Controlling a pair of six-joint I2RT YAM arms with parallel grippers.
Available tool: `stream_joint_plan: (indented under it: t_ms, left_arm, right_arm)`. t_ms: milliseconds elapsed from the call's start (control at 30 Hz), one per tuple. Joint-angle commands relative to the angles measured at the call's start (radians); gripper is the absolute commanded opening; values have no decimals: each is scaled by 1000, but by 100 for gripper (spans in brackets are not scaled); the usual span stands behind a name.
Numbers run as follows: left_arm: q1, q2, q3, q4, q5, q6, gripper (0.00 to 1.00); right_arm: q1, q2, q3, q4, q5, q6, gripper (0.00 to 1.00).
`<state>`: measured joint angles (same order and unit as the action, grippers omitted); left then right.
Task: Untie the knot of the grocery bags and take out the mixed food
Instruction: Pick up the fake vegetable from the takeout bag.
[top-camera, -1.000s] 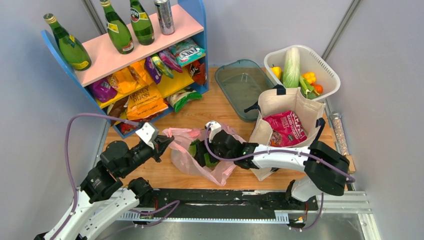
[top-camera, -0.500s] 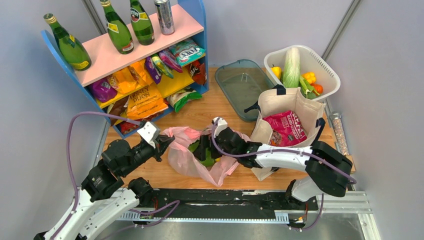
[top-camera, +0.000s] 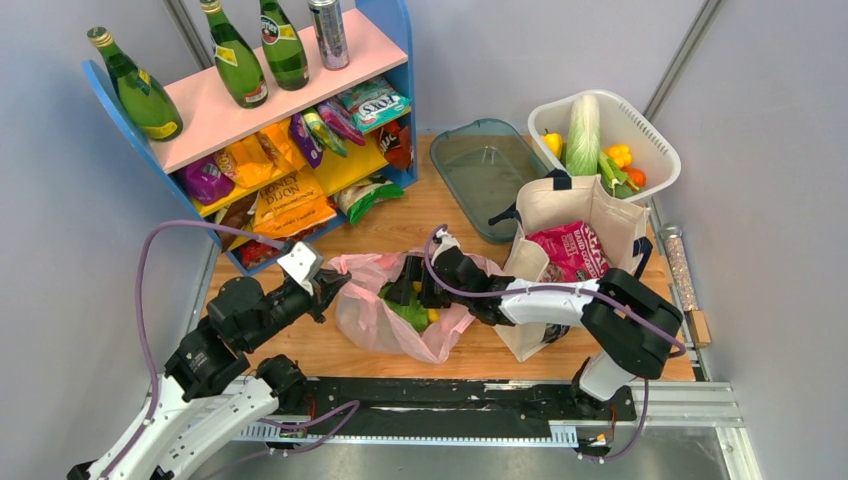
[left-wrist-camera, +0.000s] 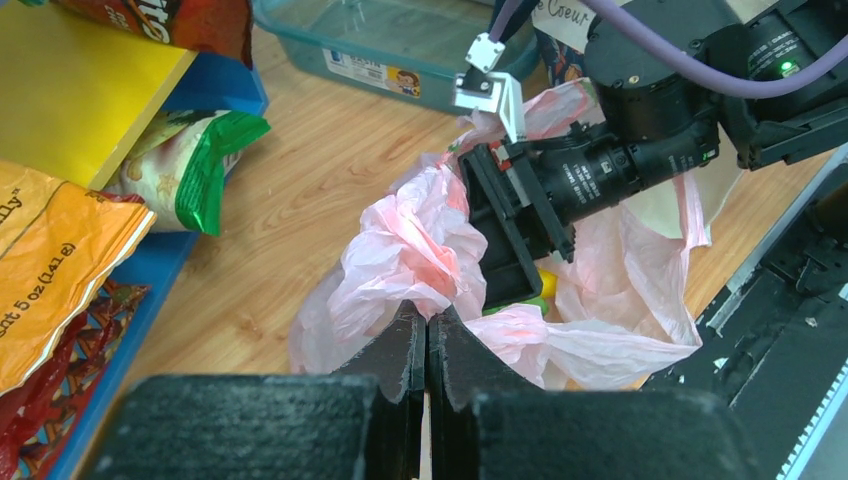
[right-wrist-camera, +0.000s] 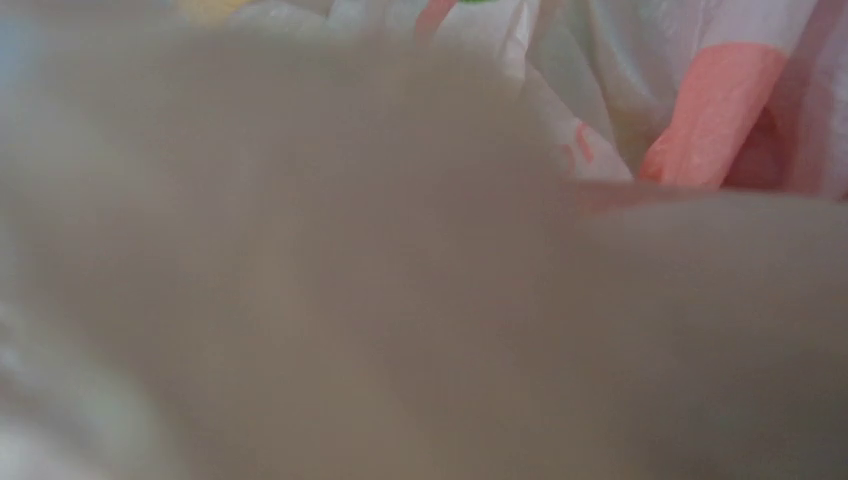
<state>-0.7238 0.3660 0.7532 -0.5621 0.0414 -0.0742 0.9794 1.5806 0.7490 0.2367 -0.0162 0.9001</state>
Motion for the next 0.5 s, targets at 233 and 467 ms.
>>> stream_joint_plan:
  t_ms: [233, 467]
  left_arm:
    - [4, 30, 0, 15, 16, -12, 0]
    - [4, 30, 1, 13, 15, -12, 0]
  right_arm:
    - [37, 64, 73, 171, -156, 22, 75]
    - [39, 97, 96, 209, -210, 11, 43]
